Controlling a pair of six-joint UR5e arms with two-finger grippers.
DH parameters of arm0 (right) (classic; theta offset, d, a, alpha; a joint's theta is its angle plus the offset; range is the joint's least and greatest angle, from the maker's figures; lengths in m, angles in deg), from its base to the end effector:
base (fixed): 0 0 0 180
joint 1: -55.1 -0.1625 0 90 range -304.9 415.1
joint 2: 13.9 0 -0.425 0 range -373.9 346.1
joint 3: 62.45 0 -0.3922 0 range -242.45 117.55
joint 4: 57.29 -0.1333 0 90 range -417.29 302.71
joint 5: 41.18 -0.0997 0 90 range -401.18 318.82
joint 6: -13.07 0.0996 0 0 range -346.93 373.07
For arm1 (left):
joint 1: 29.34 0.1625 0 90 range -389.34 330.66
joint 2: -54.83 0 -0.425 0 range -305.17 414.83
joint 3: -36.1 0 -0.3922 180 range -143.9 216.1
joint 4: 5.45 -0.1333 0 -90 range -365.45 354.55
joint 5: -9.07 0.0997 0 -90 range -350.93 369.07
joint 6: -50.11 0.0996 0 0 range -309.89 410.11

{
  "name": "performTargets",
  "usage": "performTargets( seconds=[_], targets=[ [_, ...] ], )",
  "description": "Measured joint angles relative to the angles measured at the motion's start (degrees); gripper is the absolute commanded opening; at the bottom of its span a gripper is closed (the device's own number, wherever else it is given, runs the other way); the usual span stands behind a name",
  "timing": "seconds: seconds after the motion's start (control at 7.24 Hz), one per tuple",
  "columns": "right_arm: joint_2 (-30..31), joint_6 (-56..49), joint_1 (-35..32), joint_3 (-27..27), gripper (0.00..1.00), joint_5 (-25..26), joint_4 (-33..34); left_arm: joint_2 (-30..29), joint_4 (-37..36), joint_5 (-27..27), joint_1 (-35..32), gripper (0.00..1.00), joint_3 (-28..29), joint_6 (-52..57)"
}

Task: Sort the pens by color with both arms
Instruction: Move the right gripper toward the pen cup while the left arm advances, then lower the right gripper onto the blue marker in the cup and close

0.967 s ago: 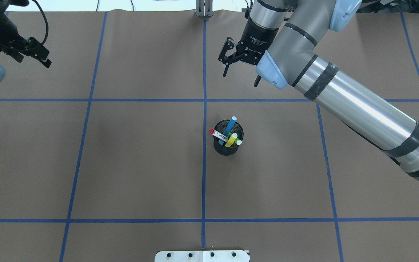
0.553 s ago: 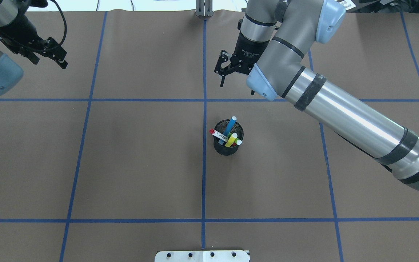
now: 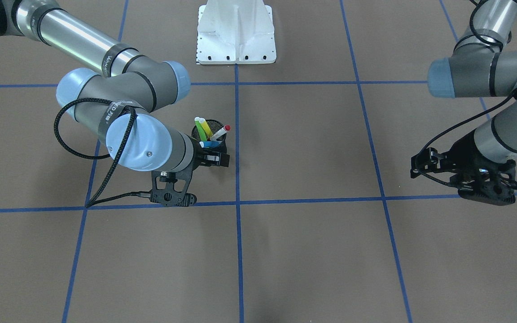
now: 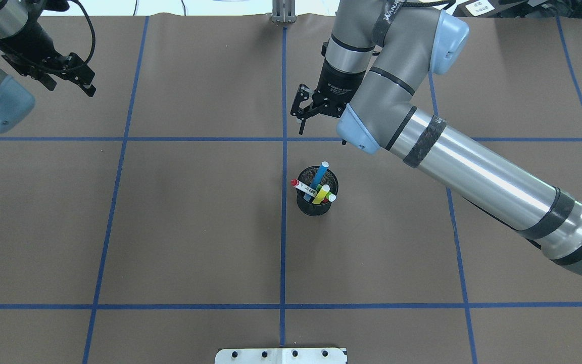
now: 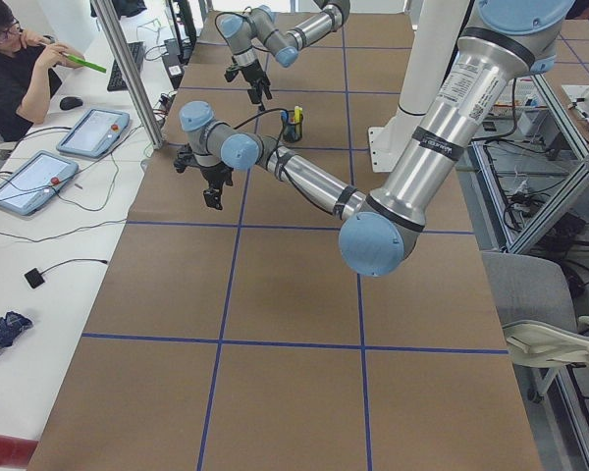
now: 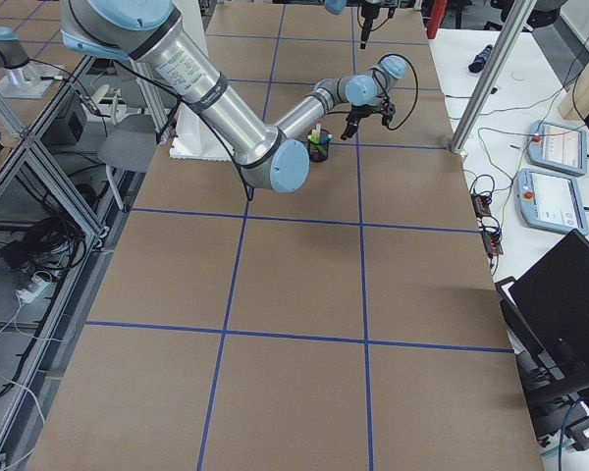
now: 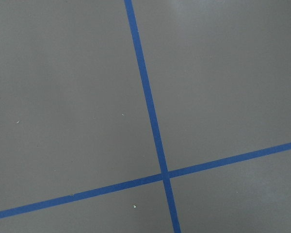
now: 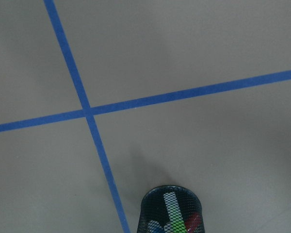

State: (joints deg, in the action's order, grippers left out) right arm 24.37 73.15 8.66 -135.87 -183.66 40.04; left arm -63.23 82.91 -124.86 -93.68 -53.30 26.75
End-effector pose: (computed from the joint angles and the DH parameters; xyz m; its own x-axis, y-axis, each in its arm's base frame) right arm -0.4918 -0.5960 0.2071 0.6211 0.2123 0.7544 0.1426 0.9159 -0.3752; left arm 0.2318 -0.6308 0.3778 0.6304 0.2146 -0.7460 -0.1523 0.9765 0.1522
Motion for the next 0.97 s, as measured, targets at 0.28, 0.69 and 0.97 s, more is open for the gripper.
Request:
performTargets(
  seconds=[0.28, 0.69, 0.97],
  targets=[
    [1.76, 0.31, 0.72, -1.45, 0.86, -0.22, -0.31, 0.1, 0.03, 0.12, 0.0, 1.0, -0.06, 0.06],
    [4.73, 0.62, 2.08, -5.05, 0.73, -0.29, -0.4, 0.28, 0.07, 0.24, 0.0, 1.0, -0.14, 0.13],
    [5.3, 1.1, 2.92, -6.72, 0.69, -1.12, -0.4, 0.5, 0.19, 0.25, 0.03, 1.0, -0.19, 0.19]
  ],
)
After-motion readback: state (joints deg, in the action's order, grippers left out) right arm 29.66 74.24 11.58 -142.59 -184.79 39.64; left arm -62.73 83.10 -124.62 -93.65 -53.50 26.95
